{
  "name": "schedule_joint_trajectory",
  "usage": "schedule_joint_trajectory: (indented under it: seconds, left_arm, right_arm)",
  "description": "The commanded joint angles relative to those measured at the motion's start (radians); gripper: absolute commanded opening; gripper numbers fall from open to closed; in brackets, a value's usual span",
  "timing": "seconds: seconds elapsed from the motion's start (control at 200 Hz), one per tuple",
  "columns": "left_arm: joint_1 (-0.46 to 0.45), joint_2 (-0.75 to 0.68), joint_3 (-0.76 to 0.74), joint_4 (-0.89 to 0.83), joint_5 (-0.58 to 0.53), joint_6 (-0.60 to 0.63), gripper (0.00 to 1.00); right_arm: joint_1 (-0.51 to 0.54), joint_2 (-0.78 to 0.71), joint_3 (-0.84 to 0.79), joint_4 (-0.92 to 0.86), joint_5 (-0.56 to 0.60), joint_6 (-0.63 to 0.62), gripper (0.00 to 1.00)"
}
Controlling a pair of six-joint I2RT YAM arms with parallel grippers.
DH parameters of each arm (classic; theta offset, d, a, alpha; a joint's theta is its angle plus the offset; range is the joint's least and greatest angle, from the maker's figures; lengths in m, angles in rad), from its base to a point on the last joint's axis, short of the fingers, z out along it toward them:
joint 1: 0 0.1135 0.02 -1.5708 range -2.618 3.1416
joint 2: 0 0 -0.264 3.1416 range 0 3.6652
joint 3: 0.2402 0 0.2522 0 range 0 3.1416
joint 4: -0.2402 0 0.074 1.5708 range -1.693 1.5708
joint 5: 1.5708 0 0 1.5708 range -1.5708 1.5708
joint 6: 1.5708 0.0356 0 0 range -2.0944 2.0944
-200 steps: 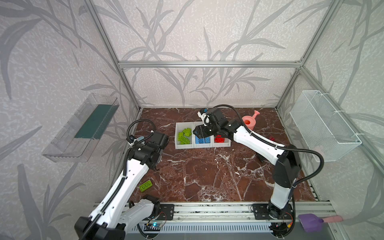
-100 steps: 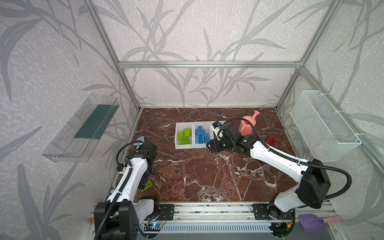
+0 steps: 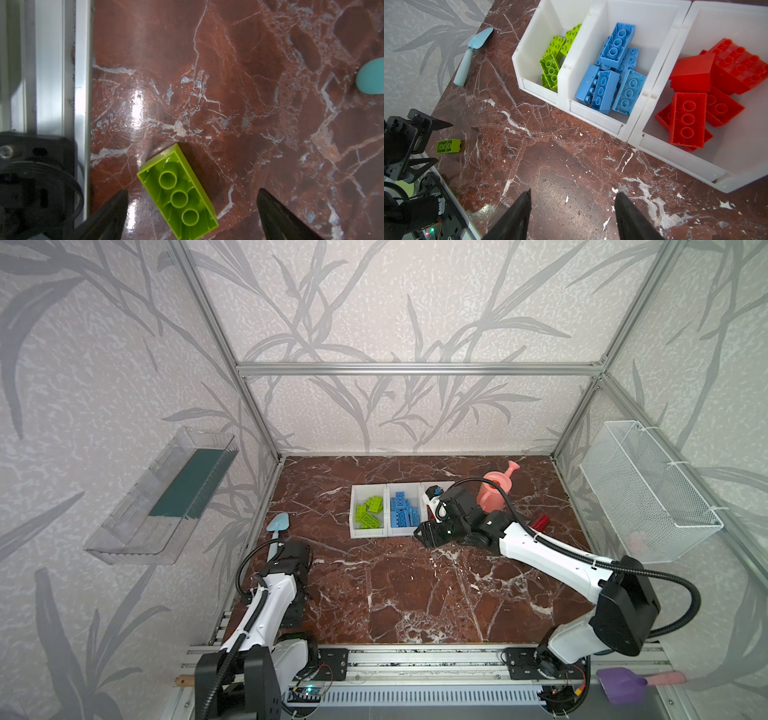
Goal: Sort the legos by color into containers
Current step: 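Grasp the last lime-green brick near the robot with left gripper, then carry the lime-green brick with left gripper and drop it in the green compartment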
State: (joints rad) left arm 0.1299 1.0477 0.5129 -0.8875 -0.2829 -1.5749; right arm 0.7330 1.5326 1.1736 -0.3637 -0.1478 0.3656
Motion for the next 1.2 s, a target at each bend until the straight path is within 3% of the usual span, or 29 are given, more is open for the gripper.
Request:
schedule_joint_trajectory:
  seconds: [0.0, 0.25, 0.465, 0.535, 0.68, 0.735, 0.79, 0.985, 1.194]
  left_arm:
    - [0.029, 0.010, -0.011, 0.050, 0.010, -0.042, 0.96]
    - [0.080, 0.106, -0.003, 0.123, 0.058, -0.005, 0.90]
    - [0.094, 0.161, 0.003, 0.151, 0.074, 0.012, 0.77]
    - [0.096, 0.171, 0.009, 0.156, 0.067, 0.020, 0.69]
    - [0.096, 0.234, 0.068, 0.106, 0.051, 0.038, 0.44]
    - [0.096, 0.269, 0.091, 0.096, 0.056, 0.057, 0.29]
    - [0.096, 0.303, 0.110, 0.093, 0.067, 0.074, 0.23]
    - [0.092, 0.332, 0.149, 0.105, 0.116, 0.139, 0.18]
    - [0.023, 0.286, 0.272, 0.013, 0.009, 0.219, 0.16]
  right_arm:
    - [-0.019, 0.005, -0.013, 0.013, -0.019, -0.005, 0.65]
    - [-0.025, 0.017, -0.020, 0.014, -0.024, -0.006, 0.65]
    - [-0.031, 0.026, -0.015, 0.014, -0.027, -0.008, 0.65]
    - [-0.030, 0.032, -0.015, 0.015, -0.029, -0.007, 0.64]
    - [-0.033, 0.041, -0.015, 0.016, -0.027, -0.006, 0.64]
    - [-0.035, 0.042, -0.014, 0.016, -0.024, -0.003, 0.64]
    - [-0.036, 0.045, -0.012, 0.013, -0.020, 0.002, 0.64]
    - [-0.038, 0.034, -0.020, 0.016, -0.015, -0.002, 0.64]
    - [-0.039, 0.001, -0.048, 0.032, -0.019, 0.006, 0.64]
